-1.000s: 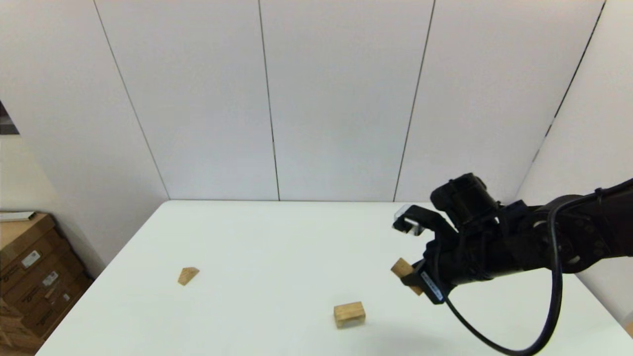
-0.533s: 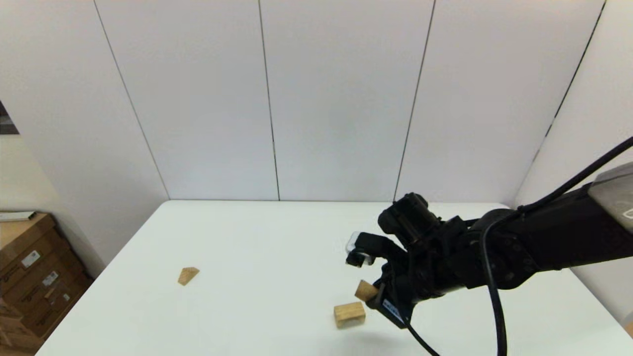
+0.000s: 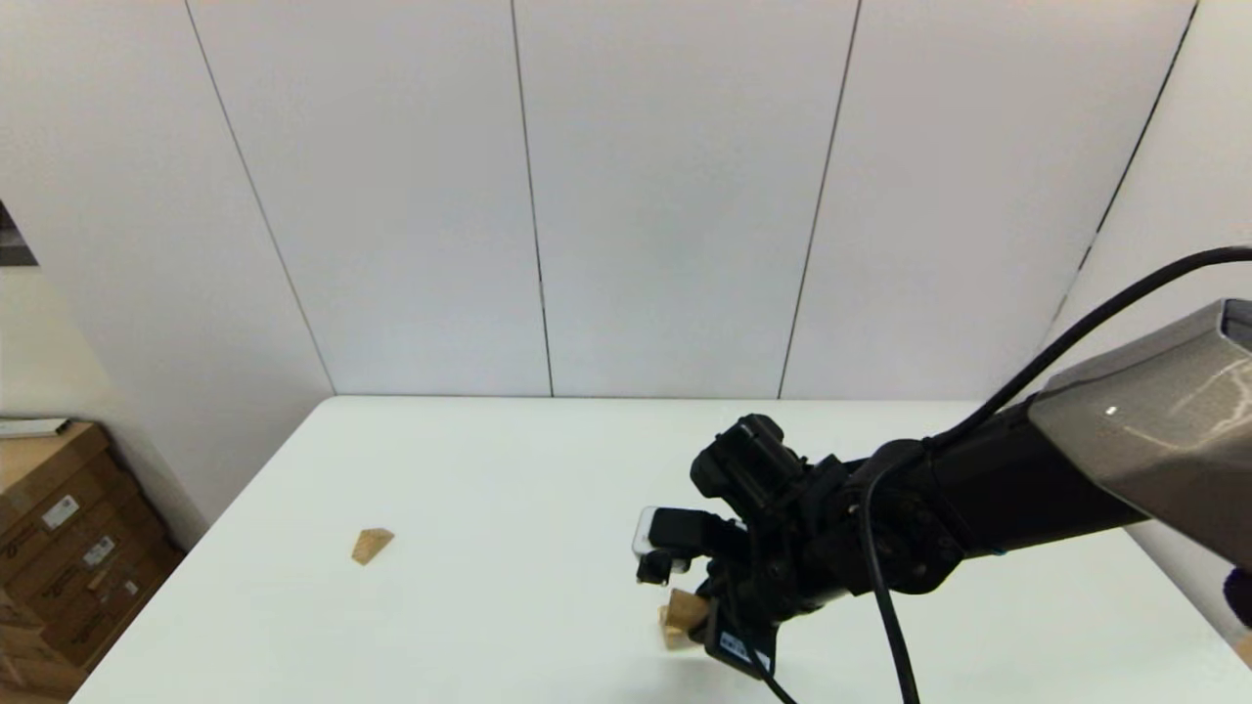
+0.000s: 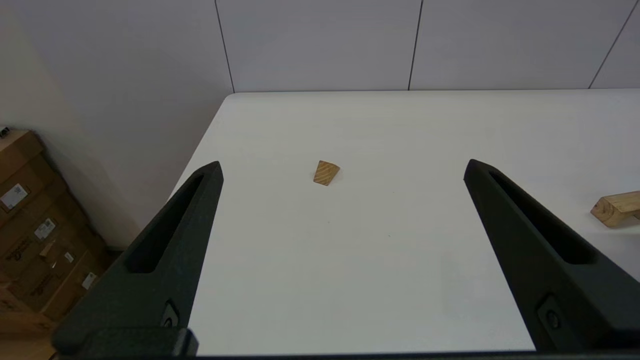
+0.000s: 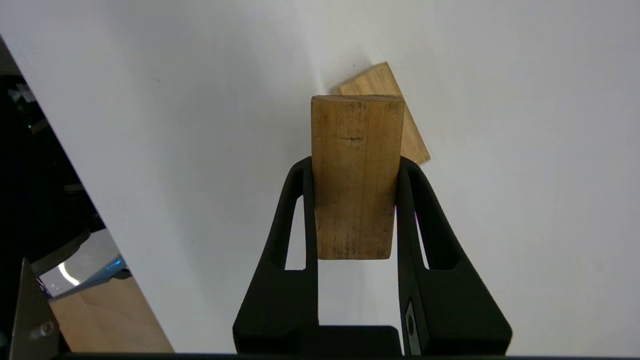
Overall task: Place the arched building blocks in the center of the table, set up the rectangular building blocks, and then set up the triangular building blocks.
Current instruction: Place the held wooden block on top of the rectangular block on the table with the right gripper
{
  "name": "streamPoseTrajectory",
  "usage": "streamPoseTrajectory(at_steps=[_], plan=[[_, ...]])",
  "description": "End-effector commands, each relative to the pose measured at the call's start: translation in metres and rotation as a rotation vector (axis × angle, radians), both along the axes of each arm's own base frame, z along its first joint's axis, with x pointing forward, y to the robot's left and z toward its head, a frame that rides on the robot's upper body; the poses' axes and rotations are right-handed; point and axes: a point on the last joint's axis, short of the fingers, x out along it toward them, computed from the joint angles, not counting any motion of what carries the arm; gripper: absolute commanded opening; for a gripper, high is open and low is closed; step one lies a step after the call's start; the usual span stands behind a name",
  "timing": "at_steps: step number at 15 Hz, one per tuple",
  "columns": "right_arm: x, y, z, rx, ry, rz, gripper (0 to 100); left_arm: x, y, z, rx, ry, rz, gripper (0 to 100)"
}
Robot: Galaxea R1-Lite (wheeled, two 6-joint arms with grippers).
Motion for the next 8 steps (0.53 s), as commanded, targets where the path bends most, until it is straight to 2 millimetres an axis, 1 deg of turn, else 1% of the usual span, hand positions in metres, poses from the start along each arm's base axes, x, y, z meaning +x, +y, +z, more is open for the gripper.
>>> streamPoseTrajectory(at_steps=[1,4,8], plan=[[0.008,0.013,-0.017,-0.019,0.022,0.016,0,0.000,0.000,0.000,0.000,0.000,0.001,100],[0.016,0.019,-0.031,-0.036,0.041,0.007,0,0.000,0.000,0.000,0.000,0.000,0.001,100],[0.027,0.014,-0.038,-0.043,0.050,-0.025,0,0.000,0.000,0.000,0.000,0.002,0.001,100]])
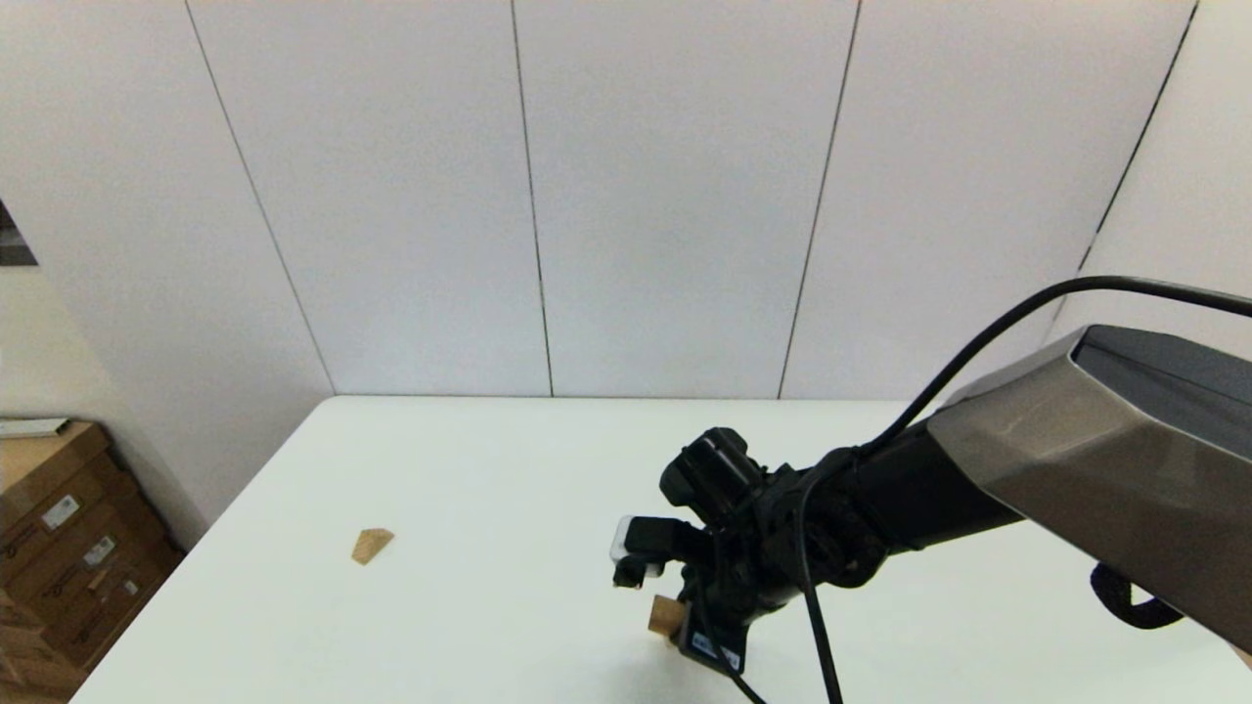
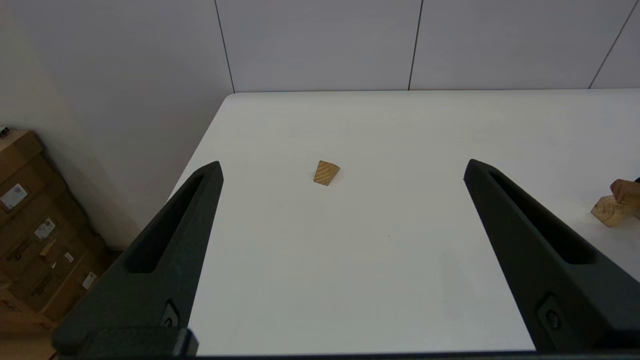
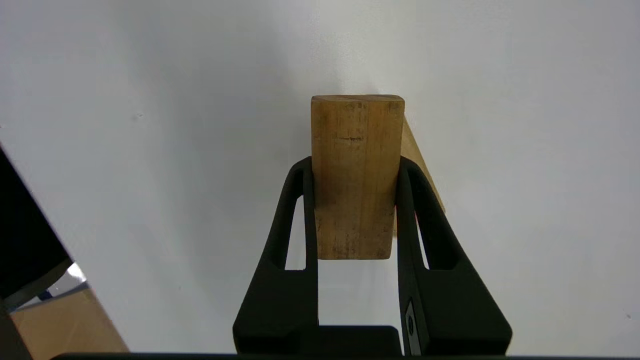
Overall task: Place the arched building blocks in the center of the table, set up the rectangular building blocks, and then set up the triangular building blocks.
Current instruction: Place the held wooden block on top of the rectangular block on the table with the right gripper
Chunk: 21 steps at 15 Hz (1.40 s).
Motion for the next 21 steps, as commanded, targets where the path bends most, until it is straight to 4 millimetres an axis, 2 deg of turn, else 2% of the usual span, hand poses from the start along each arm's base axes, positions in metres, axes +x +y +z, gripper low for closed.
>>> streamPoseTrajectory(at_steps=[1,5,21], plan=[[0.009,-0.005,-0.011,-0.018,0.018,-0.022,0,0.000,0.000,0.000,0.000,0.002,0.001,100],[0.017,-0.010,-0.014,-0.018,0.020,-0.046,0,0.000,0.000,0.000,0.000,0.002,0.001,100],[0.019,-0.011,-0.013,-0.013,0.015,-0.052,0,0.000,0.000,0.000,0.000,0.000,0.001,100]])
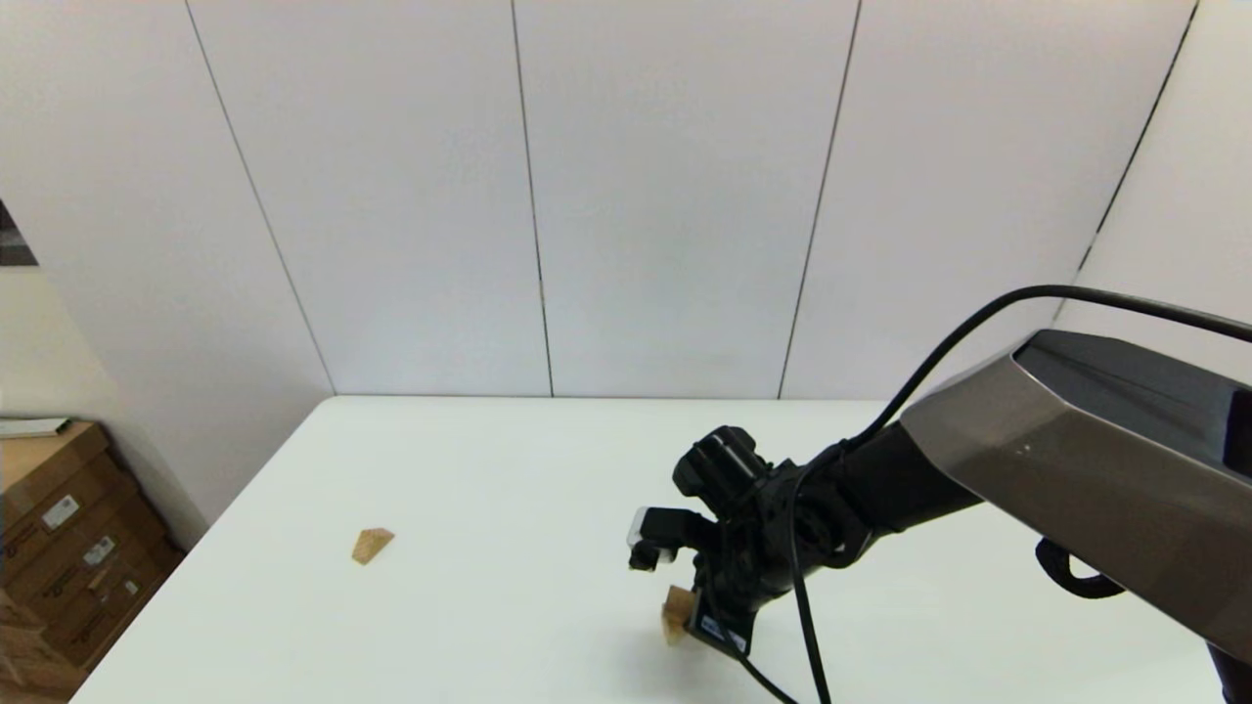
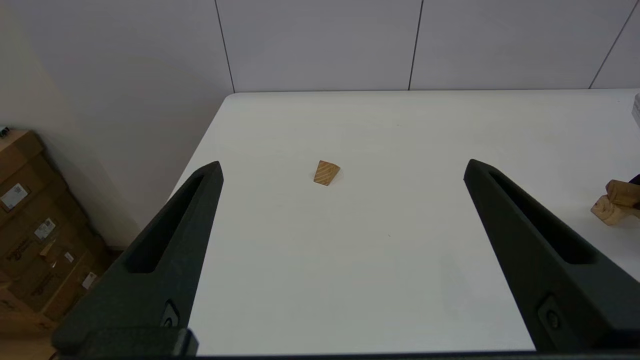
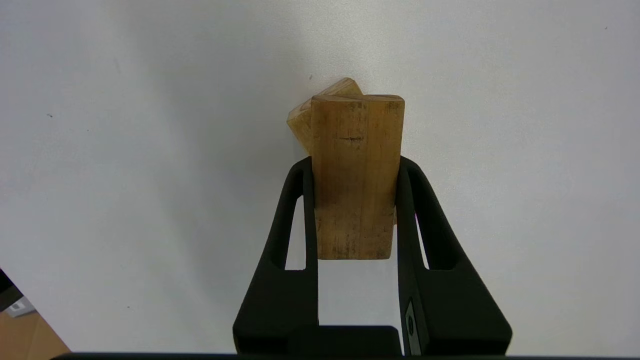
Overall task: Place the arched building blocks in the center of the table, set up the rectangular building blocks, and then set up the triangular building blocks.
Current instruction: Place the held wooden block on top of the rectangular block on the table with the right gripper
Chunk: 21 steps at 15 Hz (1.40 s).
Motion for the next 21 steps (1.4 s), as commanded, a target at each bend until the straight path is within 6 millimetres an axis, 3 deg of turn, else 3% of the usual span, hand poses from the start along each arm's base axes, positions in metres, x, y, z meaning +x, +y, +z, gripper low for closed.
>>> streamPoseTrajectory(at_steps=[1,21], plan=[[0.0011,0.0010,0.0033,0.008,-0.010,0.003,0,0.0001,0.0000,0.0000,-0.001,0.002,0.000,100],[0.0032,-0.0011,0.0031,-0.011,0.022,-0.017,0,0.0001,0.0000,0.0000,-0.001,0.002,0.000,100]])
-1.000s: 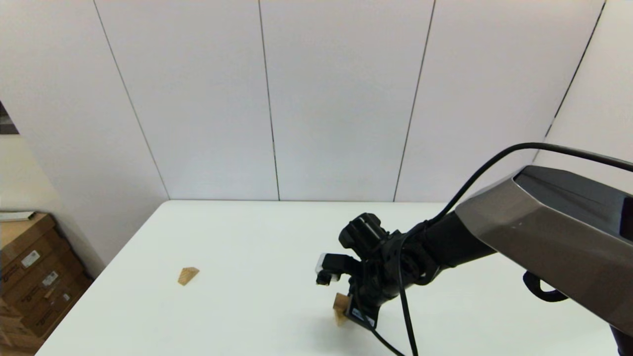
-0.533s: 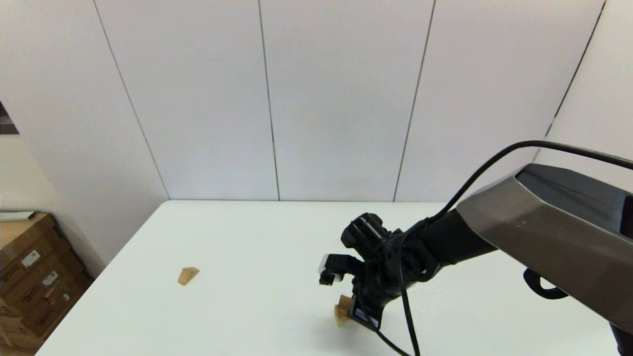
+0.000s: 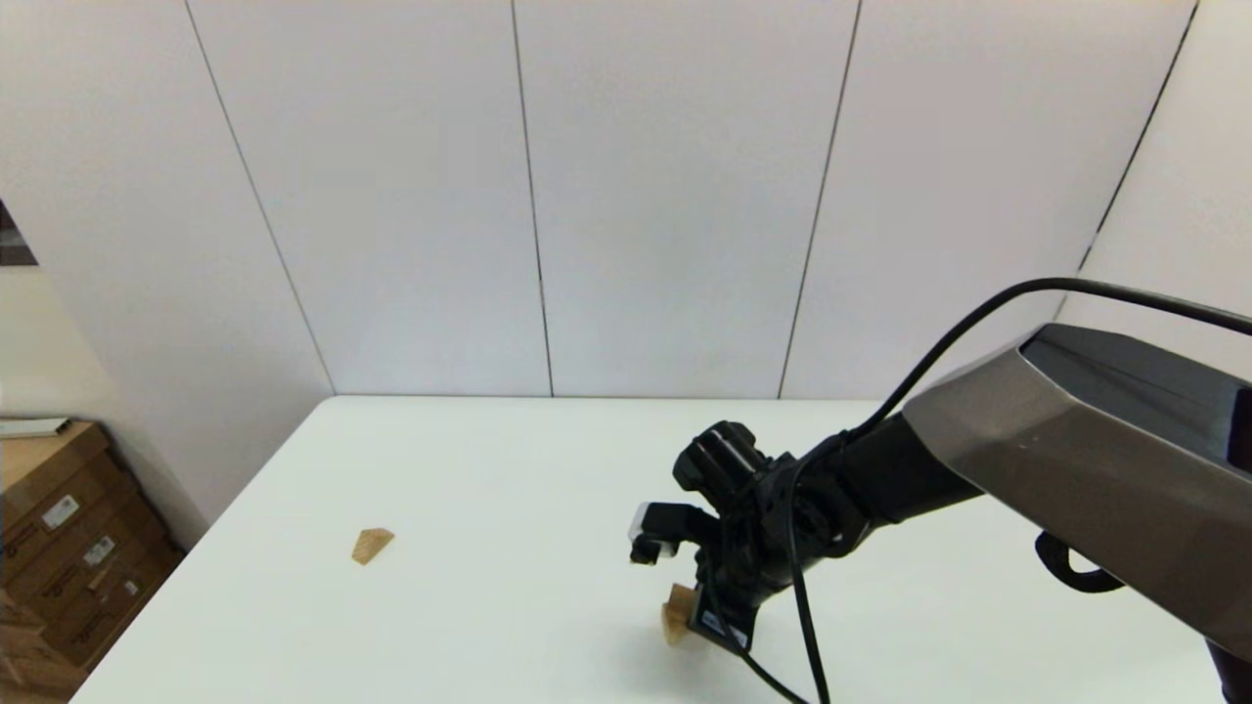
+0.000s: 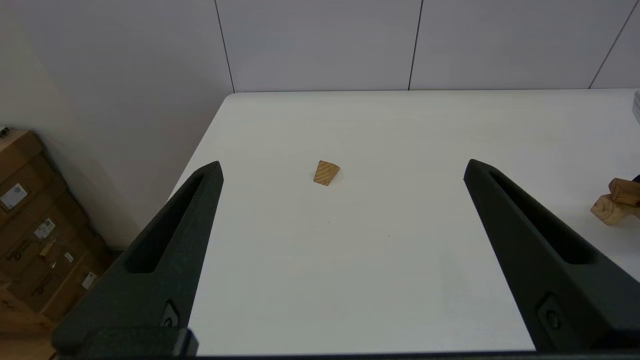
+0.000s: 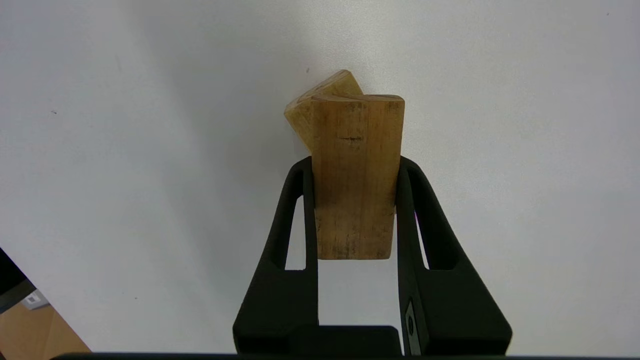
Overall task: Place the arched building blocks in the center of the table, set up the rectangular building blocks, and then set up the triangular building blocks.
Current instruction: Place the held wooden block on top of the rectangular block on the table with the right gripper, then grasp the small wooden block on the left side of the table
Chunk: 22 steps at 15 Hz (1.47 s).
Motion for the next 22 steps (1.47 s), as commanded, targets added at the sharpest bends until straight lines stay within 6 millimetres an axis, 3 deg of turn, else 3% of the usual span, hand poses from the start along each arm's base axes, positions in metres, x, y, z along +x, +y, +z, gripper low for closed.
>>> streamPoseTrajectory(at_steps=[1,9,10,15,17,19,22], plan=[[0.000,0.001,0.000,0.001,-0.002,0.005,0,0.000,0.000,0.000,-0.001,0.002,0.001,100],[0.002,0.002,-0.001,0.002,-0.003,0.006,0,0.000,0.000,0.000,-0.001,0.002,0.001,100],[0.002,0.002,-0.002,-0.001,-0.001,0.008,100,0.000,0.000,0.000,-0.001,0.002,0.001,100],[0.003,0.003,-0.004,0.003,-0.002,0.007,100,0.000,0.000,0.000,-0.001,0.002,0.001,100],[0.006,0.000,0.006,0.022,-0.021,-0.015,100,0.000,0.000,0.000,-0.001,0.002,0.001,100],[0.009,-0.017,0.046,0.094,-0.079,-0.099,100,0.000,0.000,0.000,0.001,0.002,0.001,100],[-0.016,-0.070,0.148,0.246,-0.242,-0.238,100,0.000,0.000,0.000,-0.001,0.002,0.001,100]])
